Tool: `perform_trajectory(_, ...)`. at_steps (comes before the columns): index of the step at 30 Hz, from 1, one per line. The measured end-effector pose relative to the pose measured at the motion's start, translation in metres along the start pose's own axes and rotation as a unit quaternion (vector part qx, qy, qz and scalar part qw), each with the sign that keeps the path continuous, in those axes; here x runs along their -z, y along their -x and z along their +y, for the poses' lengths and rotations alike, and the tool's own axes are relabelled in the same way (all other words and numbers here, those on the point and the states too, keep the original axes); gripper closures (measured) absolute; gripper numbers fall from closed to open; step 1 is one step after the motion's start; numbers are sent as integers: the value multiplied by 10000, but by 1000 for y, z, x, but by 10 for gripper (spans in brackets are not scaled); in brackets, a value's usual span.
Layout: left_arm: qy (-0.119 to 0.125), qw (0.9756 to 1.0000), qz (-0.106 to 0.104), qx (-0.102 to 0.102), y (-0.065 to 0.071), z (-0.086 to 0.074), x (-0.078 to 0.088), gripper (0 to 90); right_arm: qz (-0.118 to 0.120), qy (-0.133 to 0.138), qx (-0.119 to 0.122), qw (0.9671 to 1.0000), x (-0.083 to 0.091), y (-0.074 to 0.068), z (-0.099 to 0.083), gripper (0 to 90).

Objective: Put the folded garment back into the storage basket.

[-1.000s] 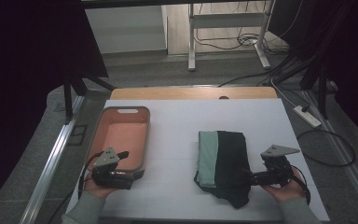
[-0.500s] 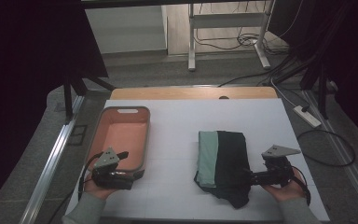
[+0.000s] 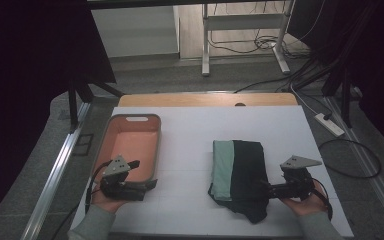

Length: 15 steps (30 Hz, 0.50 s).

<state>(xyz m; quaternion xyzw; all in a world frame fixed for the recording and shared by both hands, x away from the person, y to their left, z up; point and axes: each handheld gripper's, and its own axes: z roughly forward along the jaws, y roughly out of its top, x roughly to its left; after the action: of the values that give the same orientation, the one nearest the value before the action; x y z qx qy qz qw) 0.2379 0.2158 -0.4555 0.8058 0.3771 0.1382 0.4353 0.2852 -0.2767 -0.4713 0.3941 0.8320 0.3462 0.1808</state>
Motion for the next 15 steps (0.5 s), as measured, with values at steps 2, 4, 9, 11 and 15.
perform_trajectory(2,-14,10000,-35,-38,2,3,-1,97,-16,7,10,10000,1,0,0,97)
perform_trajectory(4,-28,10000,-56,-36,2,5,-1,97,-18,-1,2,10000,0,0,0,97)
perform_trajectory(9,-46,9999,-97,-13,3,12,-4,97,-12,-17,27,10000,-1,0,0,97)
perform_trajectory(11,-78,9999,-135,-18,4,17,-8,98,-6,-20,54,10000,-1,-1,0,97)
perform_trajectory(15,-77,9998,-186,-31,5,27,-14,99,11,-38,68,10000,-2,-1,0,97)
